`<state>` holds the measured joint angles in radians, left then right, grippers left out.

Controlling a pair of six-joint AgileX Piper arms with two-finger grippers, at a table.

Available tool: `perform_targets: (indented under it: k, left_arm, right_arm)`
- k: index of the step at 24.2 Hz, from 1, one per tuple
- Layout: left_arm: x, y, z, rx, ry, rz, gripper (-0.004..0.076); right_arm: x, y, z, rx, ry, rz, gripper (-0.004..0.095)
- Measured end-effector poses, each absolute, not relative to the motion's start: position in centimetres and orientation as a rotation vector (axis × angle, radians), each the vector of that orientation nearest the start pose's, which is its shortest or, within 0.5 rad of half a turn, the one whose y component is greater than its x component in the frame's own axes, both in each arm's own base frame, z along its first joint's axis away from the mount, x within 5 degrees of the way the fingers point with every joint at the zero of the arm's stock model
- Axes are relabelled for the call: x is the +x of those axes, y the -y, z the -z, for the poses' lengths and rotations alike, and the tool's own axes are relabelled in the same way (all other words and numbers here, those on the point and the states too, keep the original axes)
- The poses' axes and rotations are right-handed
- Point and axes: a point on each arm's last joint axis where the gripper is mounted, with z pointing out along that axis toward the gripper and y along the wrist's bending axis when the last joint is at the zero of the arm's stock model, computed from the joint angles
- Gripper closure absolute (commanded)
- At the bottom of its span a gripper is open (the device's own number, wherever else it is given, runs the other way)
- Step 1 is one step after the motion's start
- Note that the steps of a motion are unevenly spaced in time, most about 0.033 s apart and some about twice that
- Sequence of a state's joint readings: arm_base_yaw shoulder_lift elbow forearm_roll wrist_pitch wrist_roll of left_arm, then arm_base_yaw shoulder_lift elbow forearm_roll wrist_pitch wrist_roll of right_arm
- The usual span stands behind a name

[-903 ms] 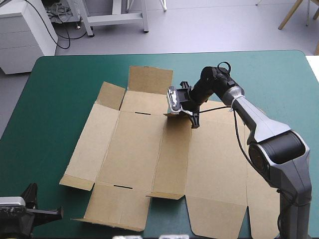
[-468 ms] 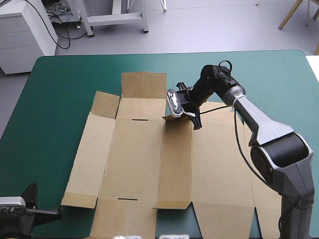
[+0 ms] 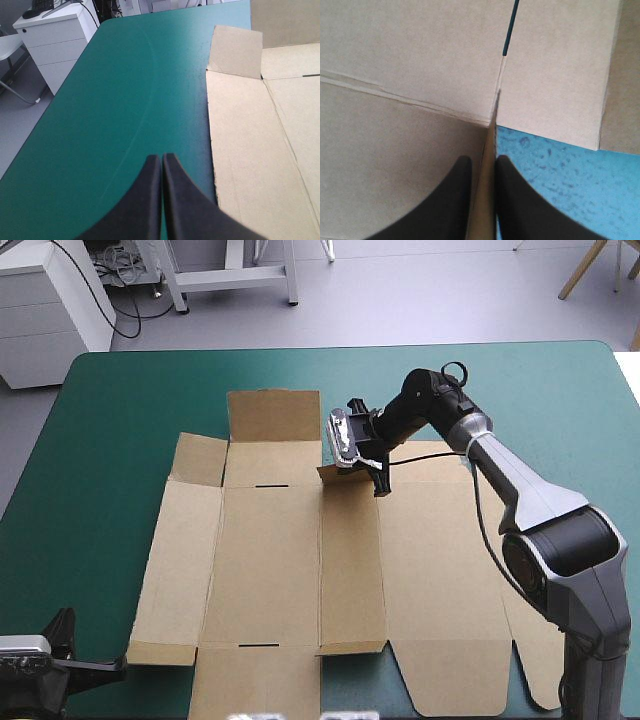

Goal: Fold the box

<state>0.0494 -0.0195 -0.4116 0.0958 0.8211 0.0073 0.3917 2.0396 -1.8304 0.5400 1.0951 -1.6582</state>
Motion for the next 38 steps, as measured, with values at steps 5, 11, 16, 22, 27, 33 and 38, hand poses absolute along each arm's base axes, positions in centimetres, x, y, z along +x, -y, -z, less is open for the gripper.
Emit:
perform_targets:
  k: [5,11,16,22,27,33,38]
  left_arm:
    - [1.0,-0.7,-27.2,-0.027,-1.873,-0.150,0.0734]
    - [1.0,-0.7,-27.3,-0.026,-1.872,-0.150,0.0695]
    - [1.0,-0.7,-27.3,-0.026,-1.872,-0.150,0.0374]
    - [1.0,-0.7,-27.3,-0.026,-1.872,-0.150,-0.0006]
    - [1.0,-0.7,-27.3,-0.026,-1.863,-0.150,0.0001]
    - [2.3,-0.8,-30.3,0.001,-1.892,-0.182,0.0017]
    - [5.5,-1.0,-33.4,0.014,-1.969,-0.185,0.0018]
  right_arm:
    - [39.6,-21.0,-27.5,-2.017,-1.547,-0.308,0.0129]
    - [39.1,-20.7,-29.3,-1.919,-1.640,-0.318,0.0116]
    - [37.7,-19.4,-33.9,-1.783,-1.778,-0.253,0.0290]
    - [35.9,-17.5,-37.0,-1.562,-2.016,-0.171,0.0907]
    - [35.9,-17.1,-37.6,-1.163,-2.284,-0.261,0.0908]
    - [30.6,-13.1,-37.0,-0.740,-2.373,-0.280,0.0908]
    - [24.0,-8.1,-36.0,-0.545,-2.290,-0.202,0.0908]
